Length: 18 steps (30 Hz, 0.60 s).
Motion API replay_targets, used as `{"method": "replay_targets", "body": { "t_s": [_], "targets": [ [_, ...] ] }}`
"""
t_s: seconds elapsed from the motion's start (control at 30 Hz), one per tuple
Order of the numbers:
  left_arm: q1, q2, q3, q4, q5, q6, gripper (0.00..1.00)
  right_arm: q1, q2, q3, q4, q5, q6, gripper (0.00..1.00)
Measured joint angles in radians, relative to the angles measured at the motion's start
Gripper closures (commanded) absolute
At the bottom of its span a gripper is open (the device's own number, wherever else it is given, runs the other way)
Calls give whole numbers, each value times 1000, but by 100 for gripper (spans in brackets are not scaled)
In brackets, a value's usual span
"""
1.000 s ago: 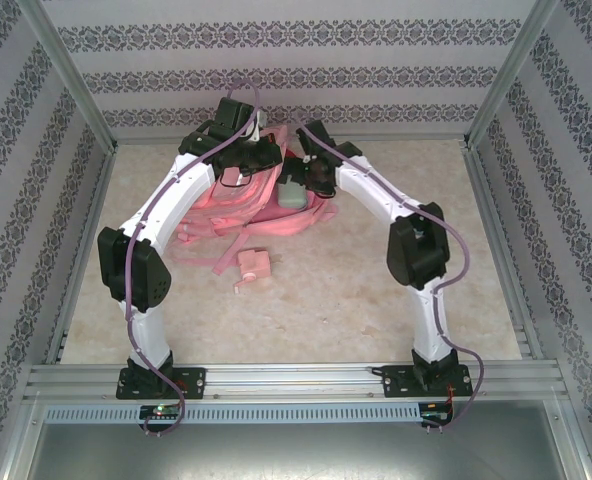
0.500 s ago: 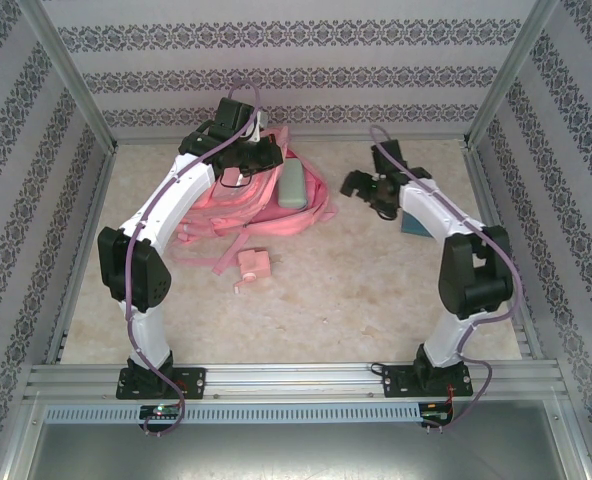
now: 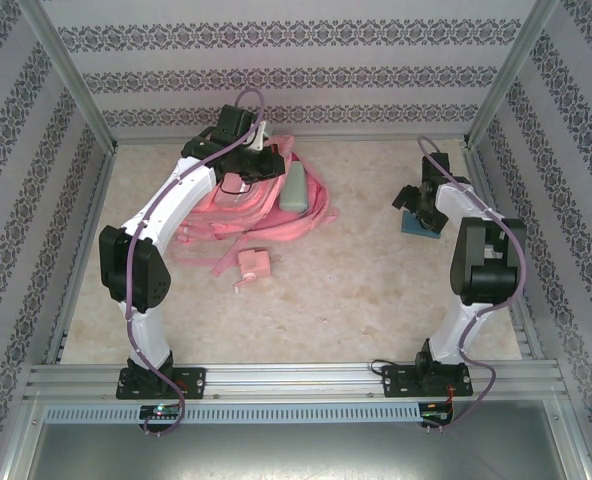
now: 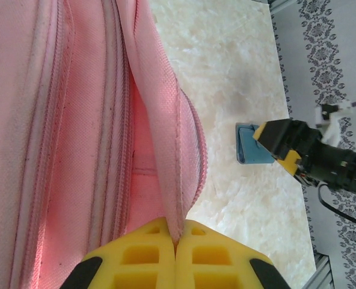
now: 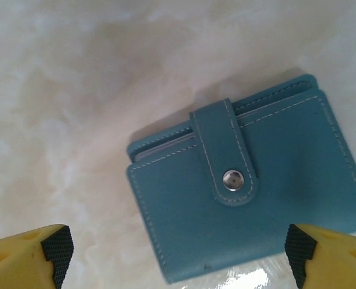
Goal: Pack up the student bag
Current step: Move the card holder to the middle-right of the table.
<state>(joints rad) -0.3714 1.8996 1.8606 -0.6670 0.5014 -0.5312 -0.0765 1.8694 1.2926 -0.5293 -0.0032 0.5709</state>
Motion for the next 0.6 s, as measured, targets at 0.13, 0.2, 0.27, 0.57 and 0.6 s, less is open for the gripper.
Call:
{"method": "replay_targets", "body": {
  "t_s": [0.13,0.2,0.27,0.57,0.6],
  "targets": [
    [0,-4,0,0,0,4,100,32,28,-7,2,-22,2,9],
    [0,-4,0,0,0,4,100,67,27,-9,11,-40,13,9],
    [0,-4,0,0,0,4,100,115,23,-21,26,-63,31,9],
    [0,-4,0,0,0,7,100,248,-75,-51,17,-144,72,8],
    [0,-4,0,0,0,8,100,240,-82,-47,8,-143,61,7]
  ]
}}
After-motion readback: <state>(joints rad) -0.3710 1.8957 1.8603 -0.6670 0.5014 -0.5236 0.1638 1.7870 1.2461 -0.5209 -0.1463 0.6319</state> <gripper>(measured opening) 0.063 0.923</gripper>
